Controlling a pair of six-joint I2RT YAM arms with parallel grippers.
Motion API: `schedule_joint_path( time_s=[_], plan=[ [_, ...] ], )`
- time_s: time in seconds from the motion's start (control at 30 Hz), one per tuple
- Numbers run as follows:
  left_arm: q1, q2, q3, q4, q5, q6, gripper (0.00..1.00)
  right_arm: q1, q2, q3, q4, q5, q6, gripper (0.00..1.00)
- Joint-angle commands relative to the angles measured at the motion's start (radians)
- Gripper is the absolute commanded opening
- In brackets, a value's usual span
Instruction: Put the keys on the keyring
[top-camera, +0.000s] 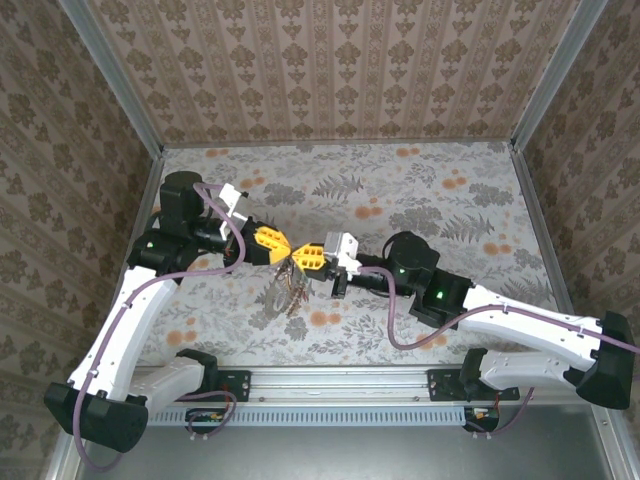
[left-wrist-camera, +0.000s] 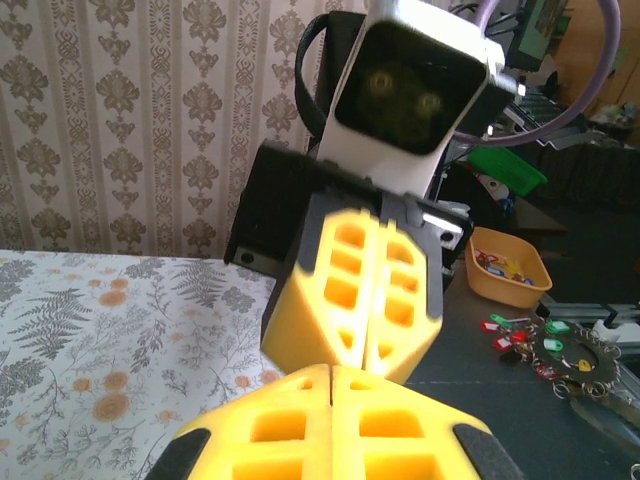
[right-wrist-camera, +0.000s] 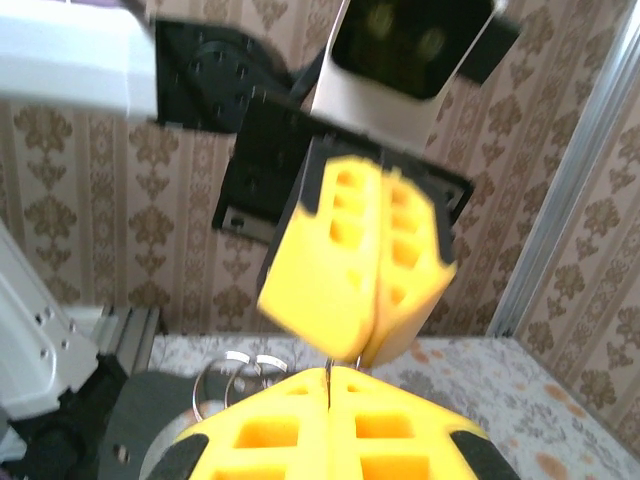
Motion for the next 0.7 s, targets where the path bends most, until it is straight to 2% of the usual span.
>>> schedule_joint_path(
  time_s=[0.0, 0.43, 0.67],
  plan=[
    [0.002, -0.015, 0.037, 0.043, 0.049, 0.008, 0.0, 0.007, 0.025, -0.01, -0.161, -0.016, -0.079, 0.0],
    [0.002, -0.003, 0.038, 0.049, 0.043, -0.001, 0.0, 0.005, 0.019, -0.025, -0.146, 0.023, -0.123, 0.0],
    [0.003, -0.001, 0.006, 0.117, -0.027, -0.073, 0.0, -0.007, 0.018, -0.039, -0.125, 0.019, -0.122, 0.0]
  ],
)
